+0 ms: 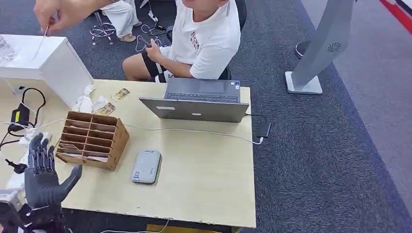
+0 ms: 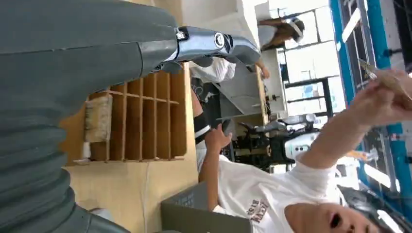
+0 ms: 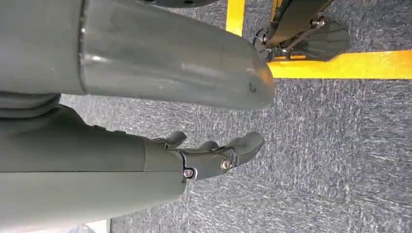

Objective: Pass the card to the sensor for recognition and then transmit it.

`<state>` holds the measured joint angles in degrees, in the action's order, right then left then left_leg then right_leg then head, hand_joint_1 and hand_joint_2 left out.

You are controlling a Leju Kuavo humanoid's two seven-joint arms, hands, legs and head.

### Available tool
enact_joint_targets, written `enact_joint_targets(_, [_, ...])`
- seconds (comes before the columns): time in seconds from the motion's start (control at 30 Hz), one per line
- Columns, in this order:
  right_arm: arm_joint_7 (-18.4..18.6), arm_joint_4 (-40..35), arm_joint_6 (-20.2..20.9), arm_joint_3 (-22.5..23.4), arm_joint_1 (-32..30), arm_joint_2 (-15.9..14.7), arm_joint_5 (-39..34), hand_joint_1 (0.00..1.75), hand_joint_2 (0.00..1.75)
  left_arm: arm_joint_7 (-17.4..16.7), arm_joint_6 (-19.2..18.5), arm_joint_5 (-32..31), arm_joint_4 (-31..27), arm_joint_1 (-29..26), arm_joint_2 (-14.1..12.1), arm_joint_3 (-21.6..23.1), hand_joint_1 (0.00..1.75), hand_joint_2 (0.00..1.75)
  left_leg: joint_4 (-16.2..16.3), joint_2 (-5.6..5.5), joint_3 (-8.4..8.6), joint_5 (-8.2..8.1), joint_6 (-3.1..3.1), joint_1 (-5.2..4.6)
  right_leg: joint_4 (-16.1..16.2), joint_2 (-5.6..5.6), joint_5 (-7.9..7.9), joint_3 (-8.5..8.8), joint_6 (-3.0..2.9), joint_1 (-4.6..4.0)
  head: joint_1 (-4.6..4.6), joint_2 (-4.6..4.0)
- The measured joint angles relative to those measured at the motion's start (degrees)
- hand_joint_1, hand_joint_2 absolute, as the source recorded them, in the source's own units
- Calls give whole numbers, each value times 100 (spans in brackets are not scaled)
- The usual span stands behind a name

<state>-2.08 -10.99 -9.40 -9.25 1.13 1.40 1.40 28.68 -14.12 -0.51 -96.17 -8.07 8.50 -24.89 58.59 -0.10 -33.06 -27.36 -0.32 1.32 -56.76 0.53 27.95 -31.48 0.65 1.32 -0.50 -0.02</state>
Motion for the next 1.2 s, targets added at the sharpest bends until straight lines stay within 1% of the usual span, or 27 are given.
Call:
enact_joint_targets(0.2, [70, 0, 37, -87, 52, -2, 92, 0, 0, -273, 379, -903, 105, 573, -282, 572, 0, 175, 3, 0, 0, 0, 0, 0, 0, 1, -1, -2, -1, 0, 2, 0])
enact_joint_targets(0.43, [131, 0, 90, -153, 106, -4, 194, 0, 0, -592, 811, -1919, 343, 1251, -680, 1244, 0, 175, 3, -1, -4, 3, -3, 0, -7, 2, -1, 2, -1, 0, 0, 2])
enact_joint_targets(0.5, [138, -2, 90, -162, 108, -4, 227, 0, 0, -634, 880, -2069, 347, 1290, -719, 1291, 0, 175, 3, 13, 8, 2, -4, -4, -5, 18, -1, -2, -1, 3, 2, 0])
enact_joint_targets(0.53, [148, 0, 90, -170, 107, -4, 247, 0, 0, -666, 904, -2130, 365, 1342, -734, 1326, 0, 175, 5, 13, 4, 2, -3, -3, -5, 18, -1, -8, -1, 2, 18, 2])
enact_joint_targets(0.6, [175, 0, 96, -197, 117, -4, 286, 0, 0, -726, 999, -2352, 435, 1521, -859, 1488, 0, 175, 5, 5, -6, 5, -1, -1, -5, 8, -1, -8, -1, 1, -2, 2])
enact_joint_targets(0.73, [214, -2, 107, -219, 140, -4, 317, 0, 0, -905, 1235, -2902, 479, 1845, -1060, 1775, 0, 175, 5, 7, -4, 5, -1, -1, -5, 11, -2, -9, -1, 1, -2, 0])
enact_joint_targets(1.17, [380, -2, 179, -367, 224, -13, 581, 0, 0, -1545, 2087, -4752, 1030, 2972, -1996, 2907, 0, 175, 5, 10, -3, 6, -2, -1, -7, 13, -4, -9, -3, 1, 0, 2])
enact_joint_targets(1.2, [389, -2, 186, -378, 230, -20, 603, 0, 175, -1599, 2163, -4901, 1075, 3059, -2082, 3001, 0, 175, 5, 10, -3, 6, -2, -1, -7, 13, -4, -9, -3, 1, 0, 2])
